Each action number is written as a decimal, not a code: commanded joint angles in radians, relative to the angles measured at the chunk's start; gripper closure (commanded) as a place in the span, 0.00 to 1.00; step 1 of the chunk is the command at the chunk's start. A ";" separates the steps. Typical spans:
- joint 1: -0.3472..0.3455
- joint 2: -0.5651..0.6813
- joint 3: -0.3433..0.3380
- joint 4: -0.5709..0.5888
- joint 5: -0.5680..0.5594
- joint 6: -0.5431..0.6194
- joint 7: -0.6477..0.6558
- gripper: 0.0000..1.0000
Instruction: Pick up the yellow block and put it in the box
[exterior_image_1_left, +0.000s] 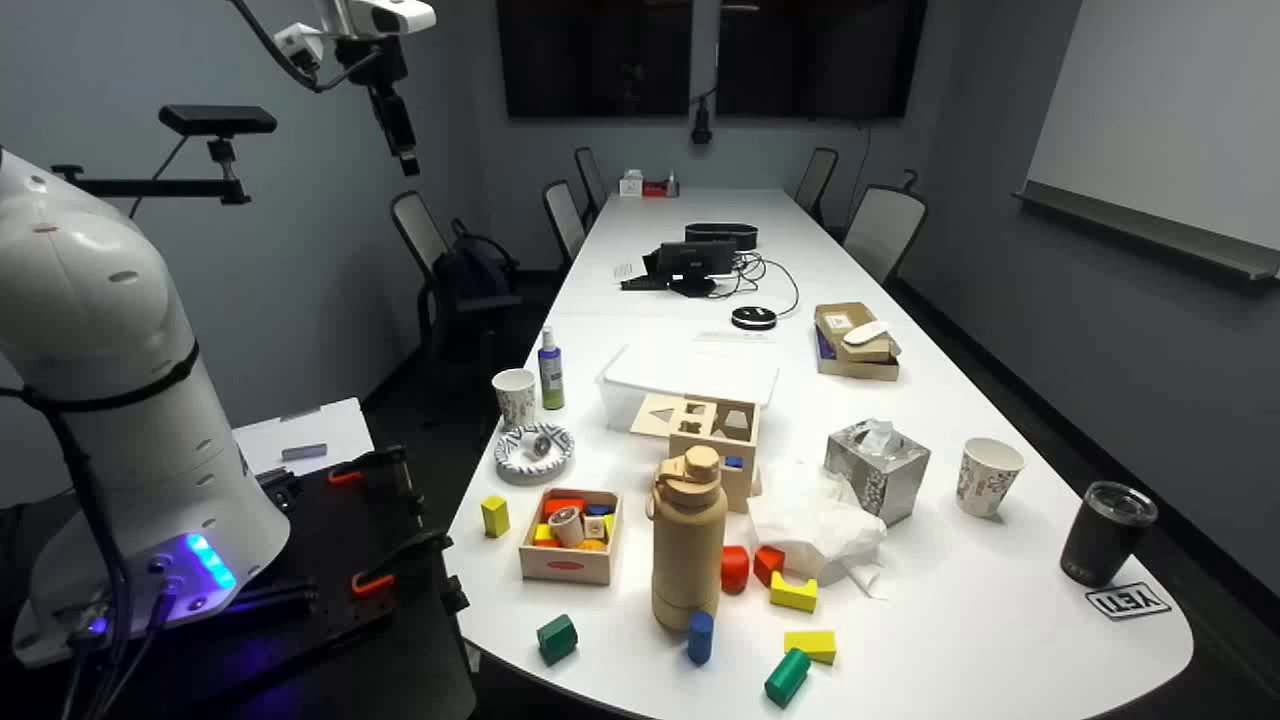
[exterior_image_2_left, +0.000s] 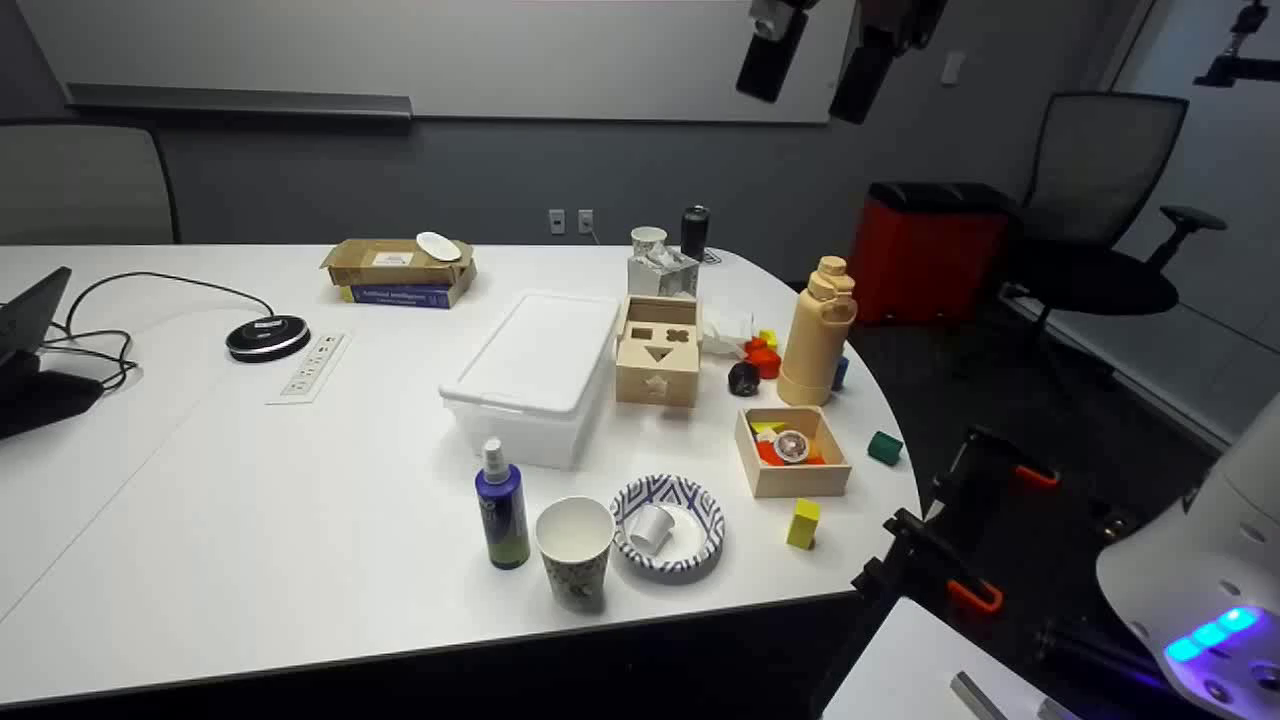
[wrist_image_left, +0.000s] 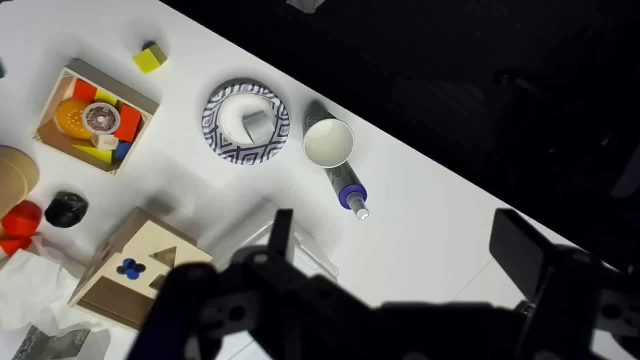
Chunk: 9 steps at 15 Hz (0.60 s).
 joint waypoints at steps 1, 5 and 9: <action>-0.001 0.000 0.000 0.003 -0.001 -0.003 0.000 0.00; -0.005 0.018 -0.057 -0.007 -0.008 -0.049 -0.071 0.00; -0.030 0.004 -0.140 -0.079 -0.040 -0.042 -0.205 0.00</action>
